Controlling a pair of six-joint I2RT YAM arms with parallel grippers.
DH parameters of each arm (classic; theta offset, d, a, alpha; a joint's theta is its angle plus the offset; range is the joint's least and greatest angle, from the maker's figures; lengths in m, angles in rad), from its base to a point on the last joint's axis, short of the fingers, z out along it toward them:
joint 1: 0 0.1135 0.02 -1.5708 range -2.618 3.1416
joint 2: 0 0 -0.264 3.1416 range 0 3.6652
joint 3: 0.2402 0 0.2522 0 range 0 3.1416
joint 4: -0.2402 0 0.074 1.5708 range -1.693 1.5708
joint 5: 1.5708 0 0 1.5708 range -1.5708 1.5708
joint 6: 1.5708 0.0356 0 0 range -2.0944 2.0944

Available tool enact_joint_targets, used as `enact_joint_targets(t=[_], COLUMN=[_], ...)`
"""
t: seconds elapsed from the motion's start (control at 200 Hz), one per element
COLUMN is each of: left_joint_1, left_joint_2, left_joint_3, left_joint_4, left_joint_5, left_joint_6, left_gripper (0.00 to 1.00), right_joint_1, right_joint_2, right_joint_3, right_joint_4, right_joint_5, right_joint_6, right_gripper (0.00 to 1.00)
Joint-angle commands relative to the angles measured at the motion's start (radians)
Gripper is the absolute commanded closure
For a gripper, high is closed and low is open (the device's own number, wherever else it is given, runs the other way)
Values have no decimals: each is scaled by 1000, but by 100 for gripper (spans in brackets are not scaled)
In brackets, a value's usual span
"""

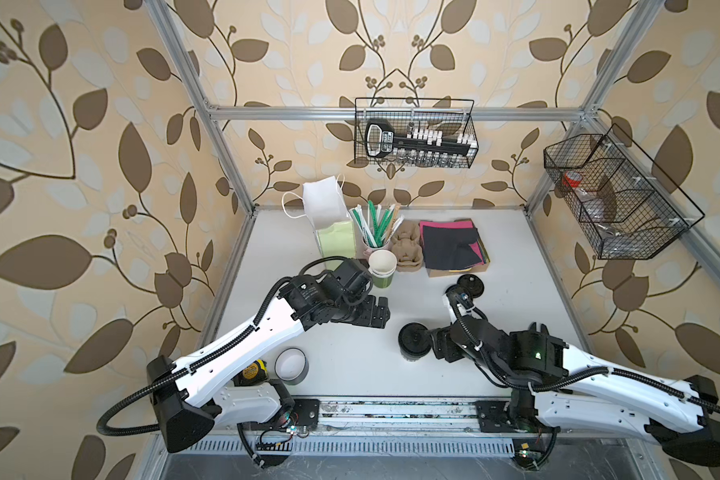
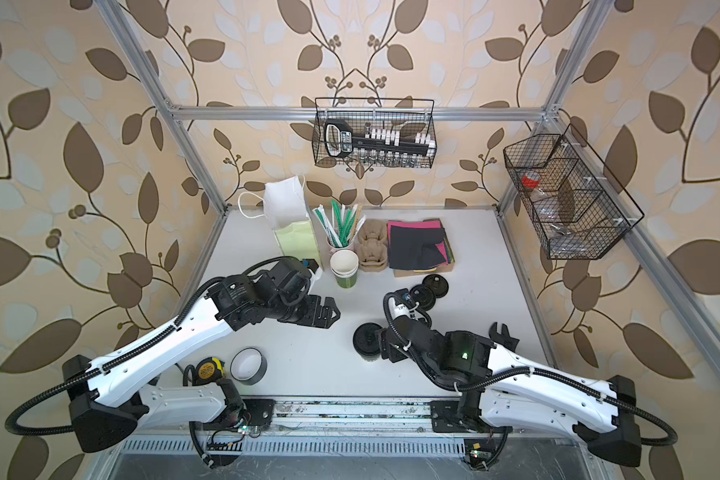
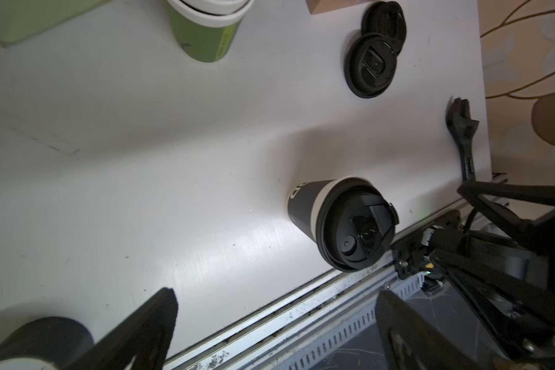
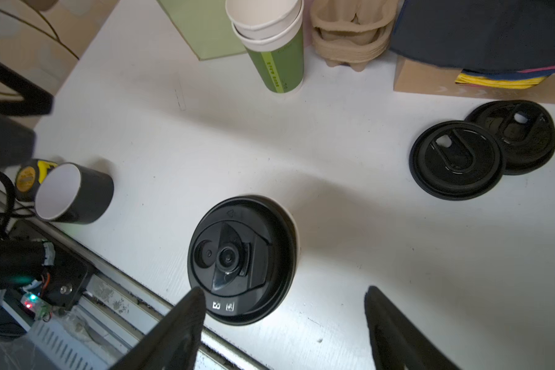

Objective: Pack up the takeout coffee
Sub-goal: 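Open and withdraw the left gripper while the right gripper moves above the cup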

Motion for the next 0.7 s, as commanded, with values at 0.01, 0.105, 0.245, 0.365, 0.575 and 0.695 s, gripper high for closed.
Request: enact_joint_targets(t=[0.01, 0.105, 0.245, 0.365, 0.575, 0.695], left_joint_1=[3, 5, 10, 24, 49, 76], left_joint_2=[-83, -129, -176, -200, -254, -279], left_joint_3=[62, 58, 5, -57, -152, -182], left_joint_4=[-152, -177, -140, -91, -31, -28], left_joint_5=[-192, -296, -390, -438, -478, -480], left_joint_6=[101, 118, 135, 138, 119, 124], left_gripper=[1, 1, 1, 1, 1, 1], right_joint_1=[11, 4, -112, -151, -98, -67], right_joint_2=[86, 124, 118, 176, 350, 399], right_joint_3=[139, 254, 341, 428, 529, 527], right_joint_4=[-170, -282, -324, -410, -530, -501], right_joint_5=[-11, -59, -291, -333, -267, -232], right_joint_6=[58, 73, 92, 92, 60, 69], right_gripper=[21, 17, 0, 0, 0, 10])
